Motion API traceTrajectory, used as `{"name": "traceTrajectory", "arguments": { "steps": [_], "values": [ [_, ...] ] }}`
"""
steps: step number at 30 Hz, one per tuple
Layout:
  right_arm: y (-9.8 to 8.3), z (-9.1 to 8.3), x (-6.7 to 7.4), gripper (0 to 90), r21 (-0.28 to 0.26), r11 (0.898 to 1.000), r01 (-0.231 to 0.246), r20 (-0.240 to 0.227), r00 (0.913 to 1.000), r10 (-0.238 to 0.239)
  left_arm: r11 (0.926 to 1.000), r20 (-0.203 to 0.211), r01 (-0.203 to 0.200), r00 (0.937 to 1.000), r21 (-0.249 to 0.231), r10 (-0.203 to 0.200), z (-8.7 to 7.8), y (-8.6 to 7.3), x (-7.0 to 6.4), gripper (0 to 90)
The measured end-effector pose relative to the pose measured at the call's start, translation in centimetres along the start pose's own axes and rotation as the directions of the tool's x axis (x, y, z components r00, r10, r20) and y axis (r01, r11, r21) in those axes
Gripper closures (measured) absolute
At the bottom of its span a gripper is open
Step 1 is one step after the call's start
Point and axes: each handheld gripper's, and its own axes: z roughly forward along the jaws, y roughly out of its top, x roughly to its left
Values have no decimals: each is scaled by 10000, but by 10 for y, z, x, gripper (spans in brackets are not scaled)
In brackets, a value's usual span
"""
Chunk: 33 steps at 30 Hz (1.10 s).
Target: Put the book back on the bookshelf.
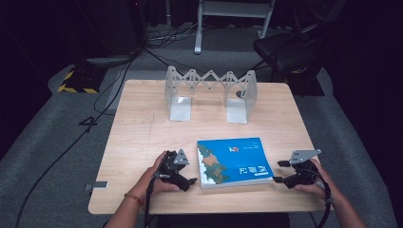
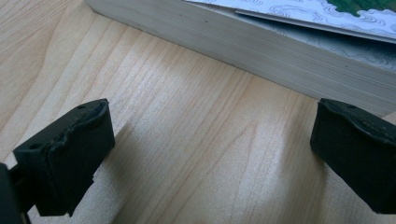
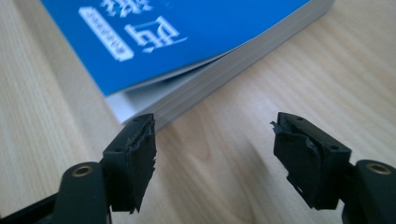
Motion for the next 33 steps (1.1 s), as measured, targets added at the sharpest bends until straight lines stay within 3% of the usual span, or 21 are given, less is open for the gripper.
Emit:
{"name": "traceTrajectory", "arguments": {
  "steps": [3, 6, 9, 17, 22, 23, 26, 33],
  "values": [
    [0, 4, 2, 312, 226, 9995, 202, 152, 9997, -205, 10000, 1, 7, 10000, -4, -7, 0, 0, 0, 3],
    [-3, 4, 1, 304, 318, 9992, 233, -233, 9995, -226, 10000, 1, 5, 10000, -2, -5, 0, 0, 0, 3],
    [-3, 5, 4, 295, 342, 9979, 557, -410, 9977, -543, 10000, 1, 6, 10000, -3, -6, 0, 0, 0, 3],
    [0, 9, 6, 280, 333, 9979, 559, -321, 9980, -548, 10000, 0, 13, 10000, -1, -13, 0, 0, 0, 3],
    [2, 7, 6, 280, 154, 9980, 617, -316, 9976, -612, 10000, 0, 7, 10000, -3, -7, 0, 0, 0, 3],
    [3, 4, 6, 283, -116, 9988, 484, -346, 9982, -488, 10000, 0, 7, 10000, -5, -7, 0, 0, 0, 3],
    [4, 1, 6, 282, -247, 9990, 366, -317, 9988, -374, 10000, 1, 10, 10000, -6, -10, 0, 0, 0, 3],
    [9, 1, 10, 281, -627, 9967, 516, 48, 9987, -514, 10000, -2, 8, 10000, -5, -8, 0, 0, 0, 3]
  ]
}}
